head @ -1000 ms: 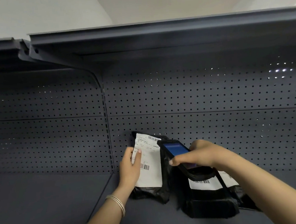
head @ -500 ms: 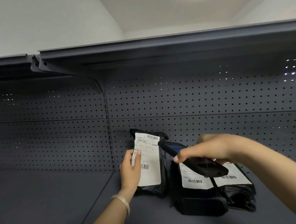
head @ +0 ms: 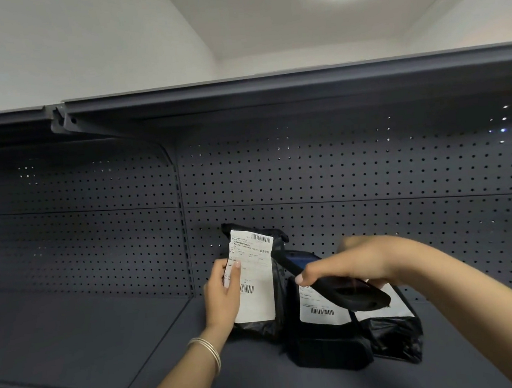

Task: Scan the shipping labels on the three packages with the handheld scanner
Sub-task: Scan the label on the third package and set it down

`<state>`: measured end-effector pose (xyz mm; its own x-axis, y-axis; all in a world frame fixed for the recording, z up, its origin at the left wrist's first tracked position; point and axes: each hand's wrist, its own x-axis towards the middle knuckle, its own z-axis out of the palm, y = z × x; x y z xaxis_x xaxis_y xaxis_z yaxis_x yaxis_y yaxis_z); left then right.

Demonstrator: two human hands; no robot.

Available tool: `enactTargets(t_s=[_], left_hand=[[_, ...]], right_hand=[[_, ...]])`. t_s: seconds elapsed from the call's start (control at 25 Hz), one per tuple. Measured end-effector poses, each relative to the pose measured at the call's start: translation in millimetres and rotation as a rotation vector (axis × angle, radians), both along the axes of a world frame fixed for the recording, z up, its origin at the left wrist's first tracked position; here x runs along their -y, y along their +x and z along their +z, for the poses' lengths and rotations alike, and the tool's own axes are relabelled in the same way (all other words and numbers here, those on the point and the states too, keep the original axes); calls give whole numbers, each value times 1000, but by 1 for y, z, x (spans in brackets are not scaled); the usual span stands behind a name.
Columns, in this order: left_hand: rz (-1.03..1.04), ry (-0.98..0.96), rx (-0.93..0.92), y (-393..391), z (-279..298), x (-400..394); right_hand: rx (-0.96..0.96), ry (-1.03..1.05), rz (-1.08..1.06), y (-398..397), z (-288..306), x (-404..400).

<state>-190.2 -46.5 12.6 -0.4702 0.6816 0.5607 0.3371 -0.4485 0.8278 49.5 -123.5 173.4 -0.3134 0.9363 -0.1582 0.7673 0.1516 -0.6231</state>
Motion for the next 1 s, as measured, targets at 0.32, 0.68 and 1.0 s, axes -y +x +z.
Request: enactTargets(t_s=[0.32,0.68,1.0], left_hand=[[-26,-39,10,-4,0,1],[-84,-370,109,-14,-26,-47],[-132,-472,225,-24,-48,-68]], right_hand=[[-5,5,-8,6,-9,-9],[-33,-75,-88,13,-27,-27],[-62,-97,-170,8,-48,-42]])
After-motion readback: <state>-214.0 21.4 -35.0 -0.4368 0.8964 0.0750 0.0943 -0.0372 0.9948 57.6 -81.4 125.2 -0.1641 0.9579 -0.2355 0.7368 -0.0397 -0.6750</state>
